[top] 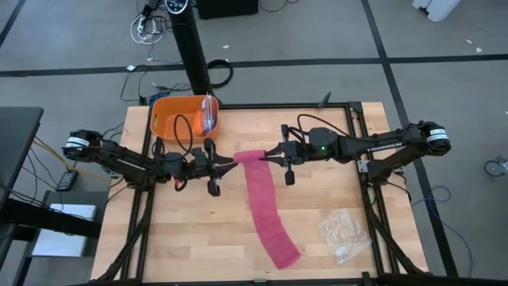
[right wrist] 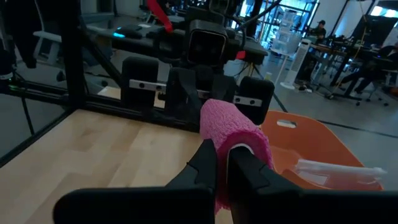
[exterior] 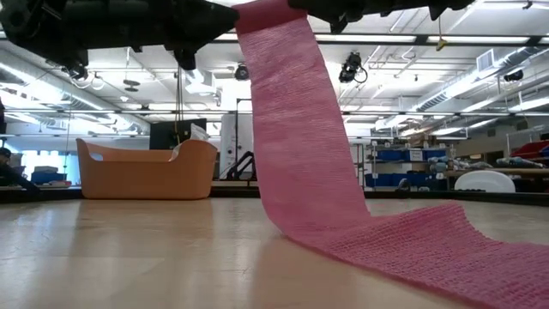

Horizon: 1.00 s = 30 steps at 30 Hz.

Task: Roll bandage
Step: Roll the pink bandage

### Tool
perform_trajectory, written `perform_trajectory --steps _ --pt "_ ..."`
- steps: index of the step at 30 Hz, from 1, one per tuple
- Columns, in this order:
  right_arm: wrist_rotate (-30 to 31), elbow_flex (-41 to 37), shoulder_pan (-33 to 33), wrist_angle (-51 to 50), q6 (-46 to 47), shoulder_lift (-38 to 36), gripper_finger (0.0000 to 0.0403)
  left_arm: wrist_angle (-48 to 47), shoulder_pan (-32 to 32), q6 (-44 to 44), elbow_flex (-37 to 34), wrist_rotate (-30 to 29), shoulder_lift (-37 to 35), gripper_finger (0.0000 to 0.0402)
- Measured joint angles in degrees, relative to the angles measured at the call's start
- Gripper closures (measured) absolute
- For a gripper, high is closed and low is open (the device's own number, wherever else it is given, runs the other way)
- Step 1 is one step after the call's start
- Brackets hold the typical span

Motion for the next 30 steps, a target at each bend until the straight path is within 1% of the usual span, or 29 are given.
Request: perform_trajectory --steps 4,7,9,11,14,18,21,25,27,30 --pt "0.0 0.0 0.0 -0.2 0.4 0.0 0.0390 -0.3 0.2 0.7 0.2 0.1 0.0 0.0379" --pt "-0.1 0.0 -0.1 -0.3 1.3 0.1 0.0389 -0.3 0.1 2.5 0.3 -0.8 0.0 0.0389" --pt "0.2 0.0 -0.1 -0.3 2.7 0.1 0.0382 -0.2 0.1 3.9 0.3 -2.6 0.0 0.0392" --pt "2.1 0.0 -0.2 -0.6 4.1 0.1 0.0365 0.1 0.1 5.8 0.3 -5.7 0.0 0.0394" --pt "4.0 0.0 -0.1 -4.4 4.5 -0.6 0.0326 0.4 0.2 8.0 -0.2 -10.0 0.1 0.0396" --pt "6.8 0.0 0.0 -9.0 5.8 -2.8 0.0268 0.4 0.2 8.7 -0.5 -11.5 0.3 0.0398" --pt "8.3 0.0 0.0 -12.1 6.0 -4.0 0.0234 -0.1 0.2 9.0 -0.6 -13.6 0.5 0.0398" --pt "9.1 0.0 0.4 -14.1 6.0 -5.5 0.0209 -0.1 0.2 9.3 -0.6 -14.4 0.7 0.0398" --pt "9.1 0.0 1.1 -15.6 5.9 -6.2 0.0203 -0.1 0.2 10.1 -0.6 -15.6 0.7 0.0398" --pt "9.5 0.0 3.9 -18.8 4.6 -7.3 0.0201 0.0 0.2 12.0 -0.8 -18.4 0.7 0.0398"
